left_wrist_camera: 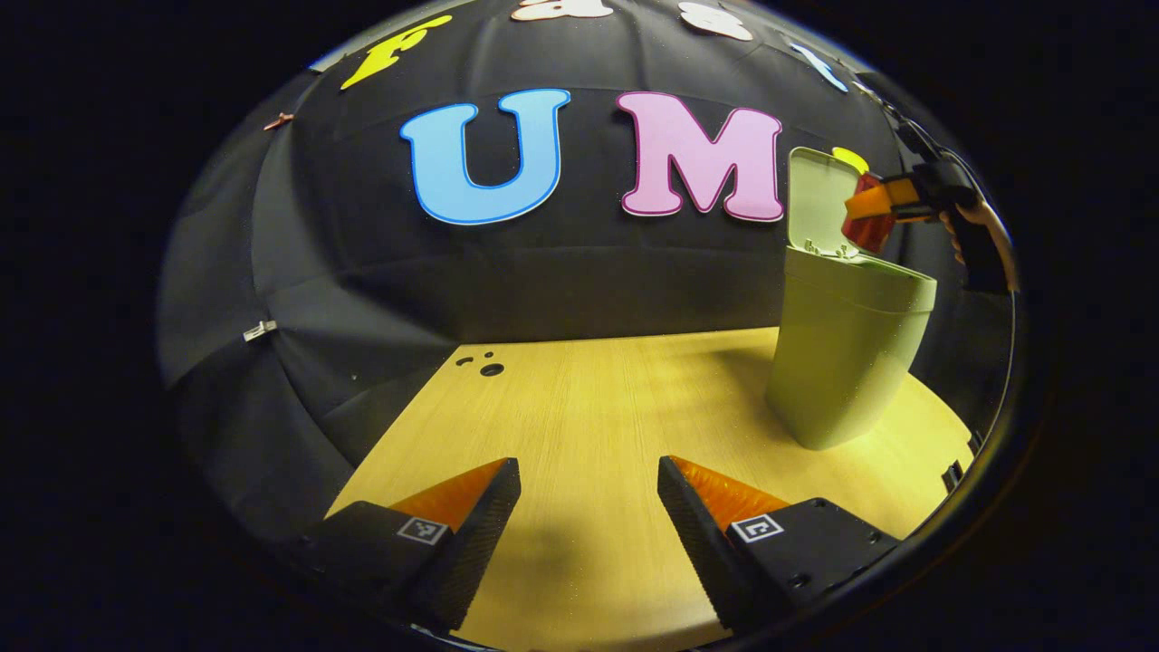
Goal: Press the lid of the desktop garbage bin to open it, pick up the crumpled paper on the desktop and throw it into the bin, then pick up the pop can on the desktop and drop it into the bin, and finally close the garbage bin lid.
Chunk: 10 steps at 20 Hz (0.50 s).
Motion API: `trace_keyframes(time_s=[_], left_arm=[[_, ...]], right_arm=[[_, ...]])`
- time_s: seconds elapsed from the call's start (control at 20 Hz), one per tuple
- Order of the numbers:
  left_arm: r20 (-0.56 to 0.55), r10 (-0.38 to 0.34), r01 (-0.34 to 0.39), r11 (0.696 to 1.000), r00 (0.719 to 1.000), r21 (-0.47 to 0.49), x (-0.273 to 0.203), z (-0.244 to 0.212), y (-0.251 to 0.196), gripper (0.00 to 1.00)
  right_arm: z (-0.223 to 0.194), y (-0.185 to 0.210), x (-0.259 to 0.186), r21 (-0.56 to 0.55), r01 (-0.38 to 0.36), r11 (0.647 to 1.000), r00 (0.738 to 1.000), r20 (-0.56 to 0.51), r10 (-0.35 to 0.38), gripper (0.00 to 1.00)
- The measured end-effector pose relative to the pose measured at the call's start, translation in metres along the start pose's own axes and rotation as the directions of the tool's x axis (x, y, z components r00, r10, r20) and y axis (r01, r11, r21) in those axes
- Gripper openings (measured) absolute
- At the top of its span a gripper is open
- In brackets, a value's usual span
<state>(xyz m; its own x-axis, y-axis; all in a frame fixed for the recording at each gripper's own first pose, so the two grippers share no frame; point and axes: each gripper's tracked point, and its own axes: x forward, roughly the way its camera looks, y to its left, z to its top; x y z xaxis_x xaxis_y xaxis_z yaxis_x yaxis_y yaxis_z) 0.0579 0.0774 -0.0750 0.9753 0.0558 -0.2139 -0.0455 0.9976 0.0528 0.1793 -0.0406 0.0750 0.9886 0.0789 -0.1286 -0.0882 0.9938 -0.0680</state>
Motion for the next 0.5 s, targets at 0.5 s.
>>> trace_keyframes(time_s=[0.5], left_arm=[[-0.068, 0.116, -0.124, 0.985, 0.991, -0.124, -0.053, 0.001, -0.064, 0.98]], right_arm=[[-0.049, -0.013, 0.034, 0.063, -0.139, 0.988, 0.986, -0.081, 0.144, 0.83]])
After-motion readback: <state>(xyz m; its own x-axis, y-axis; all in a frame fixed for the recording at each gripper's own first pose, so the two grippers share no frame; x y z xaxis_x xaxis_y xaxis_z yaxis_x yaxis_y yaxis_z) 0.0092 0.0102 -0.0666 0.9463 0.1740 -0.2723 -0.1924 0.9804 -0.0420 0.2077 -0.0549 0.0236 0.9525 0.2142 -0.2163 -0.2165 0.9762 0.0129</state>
